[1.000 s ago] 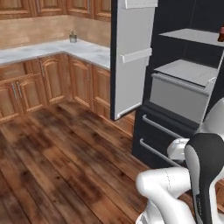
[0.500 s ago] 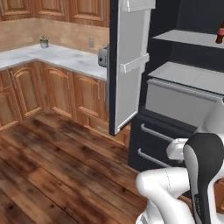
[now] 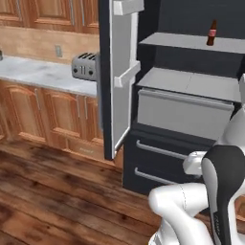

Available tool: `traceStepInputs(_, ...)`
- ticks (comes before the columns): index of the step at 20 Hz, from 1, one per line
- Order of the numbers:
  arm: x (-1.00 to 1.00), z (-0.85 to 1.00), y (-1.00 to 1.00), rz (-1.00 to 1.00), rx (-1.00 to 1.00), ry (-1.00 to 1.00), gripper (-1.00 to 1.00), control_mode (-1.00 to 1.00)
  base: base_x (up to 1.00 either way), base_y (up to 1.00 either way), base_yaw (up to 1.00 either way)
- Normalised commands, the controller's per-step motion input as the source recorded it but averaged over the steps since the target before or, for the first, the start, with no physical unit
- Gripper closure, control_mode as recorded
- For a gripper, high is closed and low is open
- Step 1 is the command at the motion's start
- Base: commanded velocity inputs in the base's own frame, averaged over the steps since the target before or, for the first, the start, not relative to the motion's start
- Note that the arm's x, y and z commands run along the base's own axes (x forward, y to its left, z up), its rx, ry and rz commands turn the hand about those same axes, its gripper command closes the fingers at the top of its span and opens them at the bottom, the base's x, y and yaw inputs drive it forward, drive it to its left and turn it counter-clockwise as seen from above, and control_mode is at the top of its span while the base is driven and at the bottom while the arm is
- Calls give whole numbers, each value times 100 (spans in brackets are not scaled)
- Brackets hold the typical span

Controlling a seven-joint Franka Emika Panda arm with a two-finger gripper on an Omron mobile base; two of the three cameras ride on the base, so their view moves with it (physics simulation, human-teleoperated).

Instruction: Open the fridge, grab two sodas, and place both sodas inside the bowl with ice on the dining counter.

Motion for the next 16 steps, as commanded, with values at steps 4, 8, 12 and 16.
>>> traceStepInputs(4,0,0,0,0,0,0,-100,100,53,36,-42)
traceStepInputs(8,0,0,0,0,0,0,-100,100,65,44,-37)
traceStepInputs(12,0,0,0,0,0,0,-100,100,66,15,-31)
traceStepInputs(16,0,0,0,0,0,0,-100,100,59,0,-27)
